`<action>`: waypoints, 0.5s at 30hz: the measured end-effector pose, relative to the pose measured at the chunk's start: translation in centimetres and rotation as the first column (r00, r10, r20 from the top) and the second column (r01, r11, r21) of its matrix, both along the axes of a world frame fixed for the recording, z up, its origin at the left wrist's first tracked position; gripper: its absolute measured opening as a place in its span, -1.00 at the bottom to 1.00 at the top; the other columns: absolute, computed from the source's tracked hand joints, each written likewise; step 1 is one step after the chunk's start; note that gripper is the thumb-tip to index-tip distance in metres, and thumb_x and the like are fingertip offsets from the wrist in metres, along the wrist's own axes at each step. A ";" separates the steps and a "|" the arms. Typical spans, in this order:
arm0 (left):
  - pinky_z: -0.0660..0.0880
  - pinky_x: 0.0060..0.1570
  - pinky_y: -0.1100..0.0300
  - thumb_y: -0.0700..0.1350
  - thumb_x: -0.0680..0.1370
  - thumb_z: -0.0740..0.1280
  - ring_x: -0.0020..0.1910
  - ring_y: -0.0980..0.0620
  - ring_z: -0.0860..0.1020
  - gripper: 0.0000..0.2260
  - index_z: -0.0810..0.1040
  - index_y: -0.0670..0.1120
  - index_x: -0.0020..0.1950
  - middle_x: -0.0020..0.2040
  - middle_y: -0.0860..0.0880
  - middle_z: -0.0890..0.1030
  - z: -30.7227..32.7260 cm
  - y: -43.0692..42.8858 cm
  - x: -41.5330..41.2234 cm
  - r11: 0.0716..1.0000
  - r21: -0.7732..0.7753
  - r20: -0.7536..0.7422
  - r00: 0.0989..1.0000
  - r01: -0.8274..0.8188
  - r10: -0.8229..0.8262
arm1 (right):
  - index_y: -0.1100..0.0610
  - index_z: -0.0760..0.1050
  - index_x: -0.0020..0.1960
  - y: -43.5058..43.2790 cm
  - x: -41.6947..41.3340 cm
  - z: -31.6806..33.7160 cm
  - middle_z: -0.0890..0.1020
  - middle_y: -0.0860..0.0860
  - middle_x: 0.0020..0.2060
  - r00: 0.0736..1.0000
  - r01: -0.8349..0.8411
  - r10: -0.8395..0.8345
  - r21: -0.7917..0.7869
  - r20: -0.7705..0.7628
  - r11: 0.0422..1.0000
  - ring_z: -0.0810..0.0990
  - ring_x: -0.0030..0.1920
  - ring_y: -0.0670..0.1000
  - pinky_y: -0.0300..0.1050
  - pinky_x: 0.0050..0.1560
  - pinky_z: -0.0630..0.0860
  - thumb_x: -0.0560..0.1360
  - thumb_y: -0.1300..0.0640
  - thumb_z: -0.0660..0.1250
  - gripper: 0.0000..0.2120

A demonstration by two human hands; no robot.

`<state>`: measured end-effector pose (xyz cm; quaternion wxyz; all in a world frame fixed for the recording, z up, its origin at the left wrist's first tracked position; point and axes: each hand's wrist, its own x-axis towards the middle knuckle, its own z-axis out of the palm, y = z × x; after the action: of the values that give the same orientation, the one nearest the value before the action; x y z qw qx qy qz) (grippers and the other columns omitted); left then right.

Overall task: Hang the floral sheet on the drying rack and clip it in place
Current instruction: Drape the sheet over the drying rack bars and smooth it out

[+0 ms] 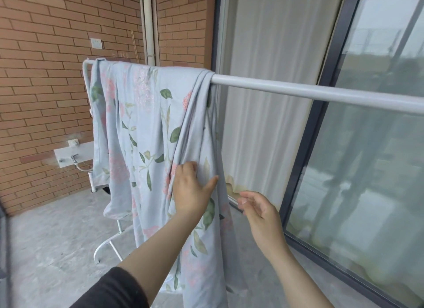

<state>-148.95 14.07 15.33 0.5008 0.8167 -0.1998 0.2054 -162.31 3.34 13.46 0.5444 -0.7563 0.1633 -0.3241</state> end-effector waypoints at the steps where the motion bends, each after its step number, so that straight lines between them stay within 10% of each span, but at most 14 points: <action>1: 0.24 -0.06 0.34 0.09 0.36 0.50 -0.08 0.05 0.40 -0.54 0.43 -0.12 0.09 -0.01 0.02 0.40 0.1 -0.4 0.3 1.000 0.001 -0.011 1.000 -0.022 0.022 | 0.01 0.58 0.09 -0.1 -0.2 0.0 0.67 -0.07 -0.03 1.000 0.009 -0.009 0.002 0.001 1.000 0.63 0.04 -0.11 -0.06 0.16 0.54 0.57 0.17 0.29 -0.85; 8: 0.17 -0.32 0.21 -0.22 0.51 0.28 -0.33 0.02 0.32 -0.76 0.28 -0.13 -0.31 -0.30 -0.05 0.36 -0.5 0.9 2.3 0.999 -0.021 0.005 1.000 0.028 -0.028 | -0.06 0.58 0.04 -0.2 -0.5 0.1 0.68 -0.10 -0.08 0.999 0.024 -0.024 -0.006 -0.026 1.000 0.64 0.01 -0.11 -0.05 0.16 0.54 0.56 0.17 0.30 -0.84; 15: 0.26 -0.40 0.32 -0.22 0.60 0.19 -0.41 0.10 0.34 -0.79 0.48 -0.13 -0.23 -0.43 0.00 0.40 -0.5 8.6 2.1 0.977 -0.198 0.008 0.997 0.082 -0.082 | 0.02 0.56 0.10 1.6 2.5 0.8 0.64 -0.10 0.03 0.993 -0.066 0.061 -0.046 -0.102 0.997 0.61 0.00 -0.23 -0.32 0.13 0.50 0.57 0.18 0.28 -0.85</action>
<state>-146.87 22.65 14.84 0.5876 0.7540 -0.2118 0.2034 -159.82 4.99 14.26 0.5265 -0.7896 0.1584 -0.2723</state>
